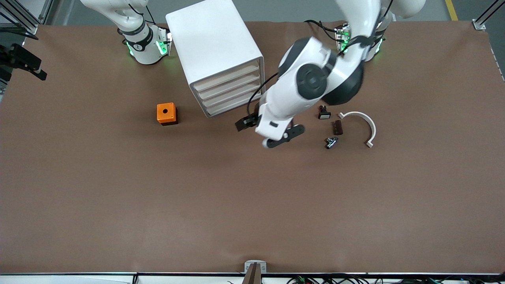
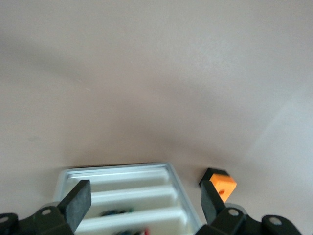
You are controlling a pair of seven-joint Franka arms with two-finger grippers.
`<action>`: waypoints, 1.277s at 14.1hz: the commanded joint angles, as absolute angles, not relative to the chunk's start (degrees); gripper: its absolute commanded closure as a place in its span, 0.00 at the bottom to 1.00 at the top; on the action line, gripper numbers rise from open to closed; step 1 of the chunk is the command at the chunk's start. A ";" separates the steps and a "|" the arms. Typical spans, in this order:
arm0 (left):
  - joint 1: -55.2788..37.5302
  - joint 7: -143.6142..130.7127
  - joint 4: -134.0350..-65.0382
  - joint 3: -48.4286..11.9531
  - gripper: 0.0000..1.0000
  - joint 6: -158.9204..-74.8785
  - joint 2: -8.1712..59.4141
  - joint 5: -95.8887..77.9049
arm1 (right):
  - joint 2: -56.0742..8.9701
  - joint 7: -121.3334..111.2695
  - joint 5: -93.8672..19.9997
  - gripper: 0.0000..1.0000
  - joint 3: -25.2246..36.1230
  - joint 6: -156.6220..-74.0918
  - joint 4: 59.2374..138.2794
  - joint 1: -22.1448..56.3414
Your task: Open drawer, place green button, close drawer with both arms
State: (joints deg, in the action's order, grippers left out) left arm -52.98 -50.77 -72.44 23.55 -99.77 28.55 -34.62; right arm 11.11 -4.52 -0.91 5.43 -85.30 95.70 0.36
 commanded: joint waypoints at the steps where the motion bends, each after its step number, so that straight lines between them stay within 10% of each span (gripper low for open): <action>1: -48.27 -42.13 -74.97 23.03 0.01 -93.02 21.20 -31.39 | 12.83 -3.34 -0.70 0.00 5.62 -85.87 97.38 0.79; 7: -38.60 -18.30 -75.41 22.94 0.01 -76.30 11.43 -11.89 | 12.83 -3.25 -0.88 0.00 5.62 -85.61 97.47 0.79; 15: -29.63 -4.83 -79.54 22.33 0.01 -76.20 7.56 -4.50 | 12.48 -3.25 -0.88 0.00 5.89 -86.13 97.47 0.35; 18: -19.29 -2.81 -80.24 13.22 0.01 -77.69 7.47 -4.48 | 12.39 -3.51 -1.05 0.00 5.89 -86.74 97.47 0.61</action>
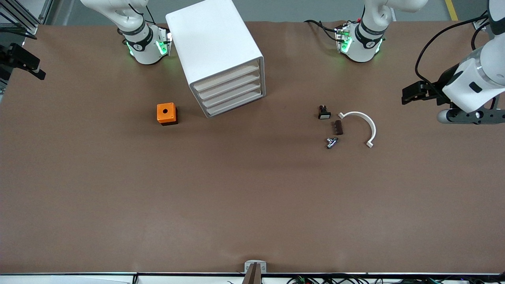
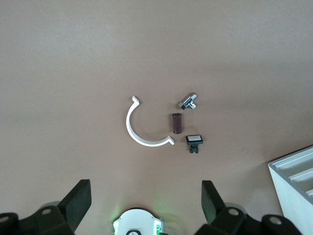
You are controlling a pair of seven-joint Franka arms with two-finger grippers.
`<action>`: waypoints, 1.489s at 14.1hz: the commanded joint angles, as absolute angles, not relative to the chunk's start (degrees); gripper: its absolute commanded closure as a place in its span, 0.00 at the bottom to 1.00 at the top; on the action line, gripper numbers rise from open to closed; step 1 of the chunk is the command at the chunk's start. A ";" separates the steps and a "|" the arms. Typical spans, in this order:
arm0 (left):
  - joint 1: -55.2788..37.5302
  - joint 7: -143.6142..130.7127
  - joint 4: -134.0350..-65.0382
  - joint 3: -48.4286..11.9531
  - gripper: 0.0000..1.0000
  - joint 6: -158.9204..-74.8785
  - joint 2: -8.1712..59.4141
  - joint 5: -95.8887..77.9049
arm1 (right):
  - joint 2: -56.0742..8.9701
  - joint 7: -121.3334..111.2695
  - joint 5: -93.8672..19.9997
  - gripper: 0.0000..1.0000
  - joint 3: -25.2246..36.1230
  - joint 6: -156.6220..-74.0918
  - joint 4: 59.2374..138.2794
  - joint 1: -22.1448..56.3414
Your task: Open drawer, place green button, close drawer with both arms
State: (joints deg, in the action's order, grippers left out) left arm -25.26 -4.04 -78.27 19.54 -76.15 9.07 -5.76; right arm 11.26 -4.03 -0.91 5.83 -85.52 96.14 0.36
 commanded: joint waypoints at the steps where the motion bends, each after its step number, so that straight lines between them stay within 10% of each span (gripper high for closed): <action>1: -14.55 -2.81 -80.33 8.49 0.01 -78.30 7.56 -4.40 | 12.31 -3.69 -1.14 0.00 5.80 -86.75 97.56 0.70; 7: -2.03 -2.72 -82.53 -5.00 0.01 -80.77 7.38 -3.00 | 12.30 -5.01 -2.81 0.00 5.89 -86.31 97.65 0.70; 21: 2.81 -2.90 -82.53 -4.75 0.01 -85.87 4.13 -0.80 | 12.57 -5.10 0.26 0.00 5.80 -87.98 97.56 0.53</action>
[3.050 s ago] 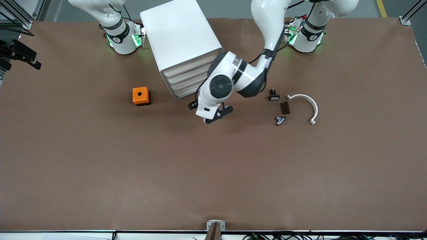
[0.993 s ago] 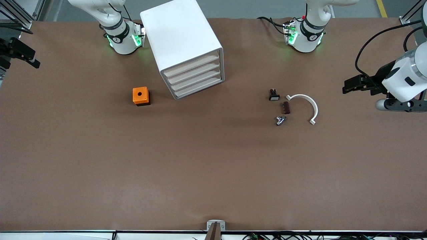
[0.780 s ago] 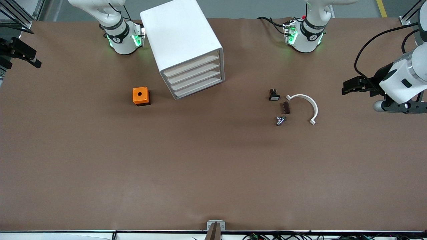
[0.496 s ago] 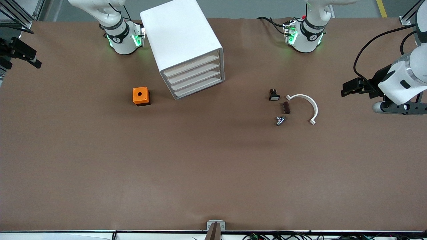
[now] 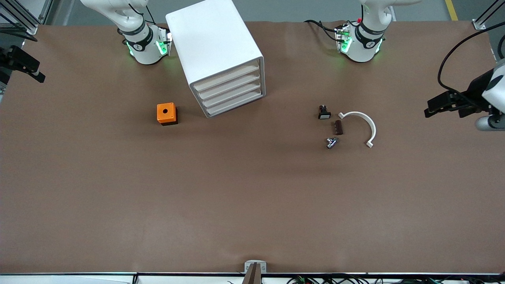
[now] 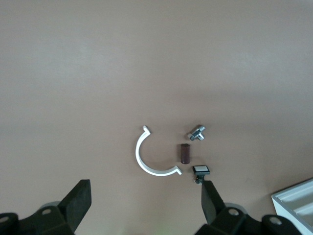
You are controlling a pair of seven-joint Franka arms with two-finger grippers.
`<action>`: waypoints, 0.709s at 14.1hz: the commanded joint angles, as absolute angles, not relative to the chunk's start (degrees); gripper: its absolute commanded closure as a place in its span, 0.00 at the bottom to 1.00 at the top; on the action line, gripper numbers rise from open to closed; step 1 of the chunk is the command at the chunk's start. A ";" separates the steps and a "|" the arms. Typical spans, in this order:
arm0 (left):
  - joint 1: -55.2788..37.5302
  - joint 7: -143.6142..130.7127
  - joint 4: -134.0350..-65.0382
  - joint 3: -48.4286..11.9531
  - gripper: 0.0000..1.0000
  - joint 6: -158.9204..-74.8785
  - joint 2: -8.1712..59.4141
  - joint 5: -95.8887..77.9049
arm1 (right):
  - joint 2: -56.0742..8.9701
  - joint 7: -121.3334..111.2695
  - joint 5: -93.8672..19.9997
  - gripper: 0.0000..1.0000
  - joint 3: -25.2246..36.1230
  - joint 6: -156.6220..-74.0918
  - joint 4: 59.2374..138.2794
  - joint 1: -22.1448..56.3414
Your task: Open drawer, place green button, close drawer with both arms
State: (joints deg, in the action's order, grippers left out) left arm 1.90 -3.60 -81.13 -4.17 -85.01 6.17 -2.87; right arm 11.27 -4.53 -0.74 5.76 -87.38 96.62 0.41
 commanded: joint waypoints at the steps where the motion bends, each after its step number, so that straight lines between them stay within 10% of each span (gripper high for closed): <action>1: 2.90 -2.90 -82.53 -4.83 0.01 -85.87 3.70 -0.36 | 12.57 -5.10 0.26 0.00 5.80 -87.98 97.56 0.53; 10: 2.90 -2.99 -82.35 -5.10 0.01 -86.66 3.60 -0.61 | 12.66 -2.38 0.18 0.00 5.80 -86.84 97.73 0.35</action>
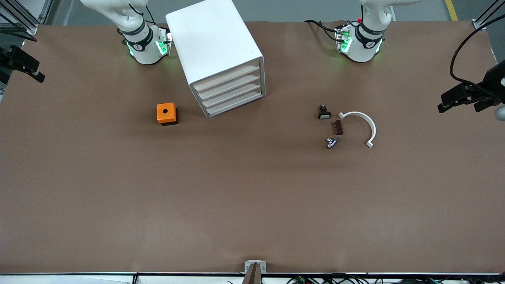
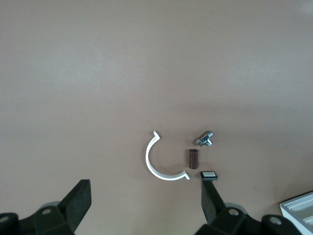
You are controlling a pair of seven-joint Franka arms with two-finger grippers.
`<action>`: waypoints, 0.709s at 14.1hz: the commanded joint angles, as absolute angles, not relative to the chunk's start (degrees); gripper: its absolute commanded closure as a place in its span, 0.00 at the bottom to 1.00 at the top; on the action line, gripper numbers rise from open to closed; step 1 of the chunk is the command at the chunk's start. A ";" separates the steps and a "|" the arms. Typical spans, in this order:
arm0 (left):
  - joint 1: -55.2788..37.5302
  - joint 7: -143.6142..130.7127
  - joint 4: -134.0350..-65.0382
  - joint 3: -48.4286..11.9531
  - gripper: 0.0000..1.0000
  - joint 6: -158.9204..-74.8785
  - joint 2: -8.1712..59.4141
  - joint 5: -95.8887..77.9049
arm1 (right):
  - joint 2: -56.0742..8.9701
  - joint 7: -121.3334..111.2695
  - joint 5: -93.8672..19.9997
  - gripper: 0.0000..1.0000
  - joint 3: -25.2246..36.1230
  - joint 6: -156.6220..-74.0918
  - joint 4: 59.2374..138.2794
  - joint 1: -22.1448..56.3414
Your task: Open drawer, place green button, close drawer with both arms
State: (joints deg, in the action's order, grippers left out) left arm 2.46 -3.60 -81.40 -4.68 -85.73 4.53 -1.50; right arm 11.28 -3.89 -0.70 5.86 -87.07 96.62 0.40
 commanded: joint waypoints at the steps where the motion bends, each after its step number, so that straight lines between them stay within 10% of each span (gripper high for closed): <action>1: 2.99 -2.81 -82.35 -5.10 0.01 -86.66 3.52 -0.96 | 12.66 -1.24 0.18 0.00 5.80 -86.84 97.73 0.44; 10: 2.99 -2.64 -82.35 -4.75 0.01 -86.84 3.87 -0.79 | 12.66 1.05 0.09 0.00 5.71 -86.48 97.82 0.44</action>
State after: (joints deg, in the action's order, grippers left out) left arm 2.63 -3.60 -81.57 -4.55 -86.40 4.54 -1.50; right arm 11.29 -0.54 -0.70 5.88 -86.51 96.67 0.39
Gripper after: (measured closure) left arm 0.004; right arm 0.000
